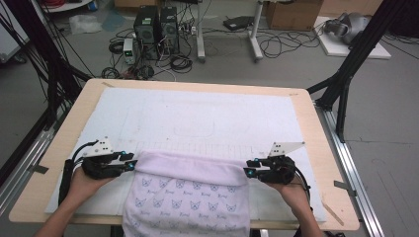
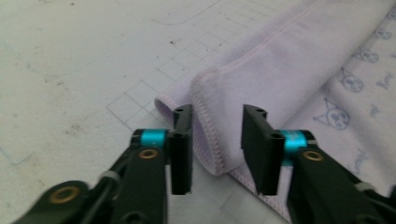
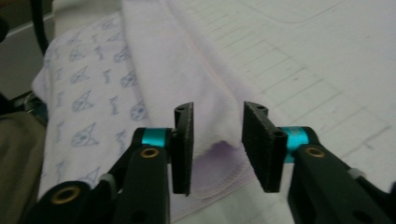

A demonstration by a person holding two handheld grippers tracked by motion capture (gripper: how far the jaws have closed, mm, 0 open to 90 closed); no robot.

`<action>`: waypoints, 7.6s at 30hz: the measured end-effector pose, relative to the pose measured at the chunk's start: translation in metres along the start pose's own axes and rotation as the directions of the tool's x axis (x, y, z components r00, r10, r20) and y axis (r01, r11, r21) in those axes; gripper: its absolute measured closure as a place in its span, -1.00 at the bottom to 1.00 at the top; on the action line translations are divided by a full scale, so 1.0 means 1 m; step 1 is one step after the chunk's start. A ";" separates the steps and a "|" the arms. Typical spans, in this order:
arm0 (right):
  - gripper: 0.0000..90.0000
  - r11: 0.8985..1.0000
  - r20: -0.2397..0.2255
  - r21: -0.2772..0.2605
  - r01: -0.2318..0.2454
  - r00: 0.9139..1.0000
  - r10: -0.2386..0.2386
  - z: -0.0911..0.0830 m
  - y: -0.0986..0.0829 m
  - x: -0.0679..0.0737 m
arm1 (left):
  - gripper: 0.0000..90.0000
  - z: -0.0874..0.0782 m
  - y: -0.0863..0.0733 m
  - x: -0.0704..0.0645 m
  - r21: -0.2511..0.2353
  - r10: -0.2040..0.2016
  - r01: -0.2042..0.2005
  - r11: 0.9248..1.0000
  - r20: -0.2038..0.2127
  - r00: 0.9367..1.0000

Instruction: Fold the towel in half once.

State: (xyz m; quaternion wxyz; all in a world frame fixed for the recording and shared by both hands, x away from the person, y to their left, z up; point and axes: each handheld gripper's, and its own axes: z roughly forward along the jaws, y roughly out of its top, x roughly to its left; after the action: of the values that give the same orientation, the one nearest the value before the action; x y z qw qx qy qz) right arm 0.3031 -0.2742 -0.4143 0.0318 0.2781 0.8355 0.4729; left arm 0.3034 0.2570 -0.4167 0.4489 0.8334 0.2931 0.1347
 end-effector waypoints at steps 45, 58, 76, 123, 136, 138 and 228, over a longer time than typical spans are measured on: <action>0.53 0.989 -0.116 0.009 0.148 0.982 -0.146 -0.011 -0.008 0.071 | 0.38 -0.042 -0.022 -0.060 -0.011 0.088 -0.087 0.996 0.088 0.992; 0.12 0.994 0.036 0.070 0.079 0.996 -0.082 0.022 0.008 0.014 | 0.17 0.002 0.009 -0.017 -0.006 0.042 -0.042 0.999 0.009 0.999; 0.77 0.977 0.041 0.180 0.114 0.992 -0.124 0.039 -0.011 0.009 | 0.76 0.041 0.000 -0.002 0.156 0.022 -0.026 0.987 0.027 0.999; 0.18 0.986 0.139 0.169 -0.004 0.990 -0.020 0.061 0.060 -0.078 | 0.29 0.073 0.058 0.065 0.036 -0.034 0.035 0.999 -0.031 0.999; 0.07 0.976 0.052 0.216 0.007 0.998 -0.019 0.060 0.033 -0.050 | 0.39 0.080 0.024 0.052 0.096 -0.031 0.028 0.995 0.036 0.999; 0.16 0.978 0.074 0.209 0.028 0.996 -0.044 0.060 0.030 -0.046 | 0.56 0.081 0.024 0.051 0.098 -0.018 0.016 0.995 0.013 1.000; 0.92 0.970 0.140 0.242 -0.002 0.990 -0.033 0.070 0.062 -0.111 | 0.91 0.107 0.067 0.076 0.060 -0.062 0.072 0.996 -0.145 0.987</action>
State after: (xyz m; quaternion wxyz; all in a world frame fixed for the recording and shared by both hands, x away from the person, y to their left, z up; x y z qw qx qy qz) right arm 0.4462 -0.2504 -0.4260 0.0611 0.3064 0.8845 0.3465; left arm 0.4402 0.2031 -0.4246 0.4038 0.8253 0.3567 0.1694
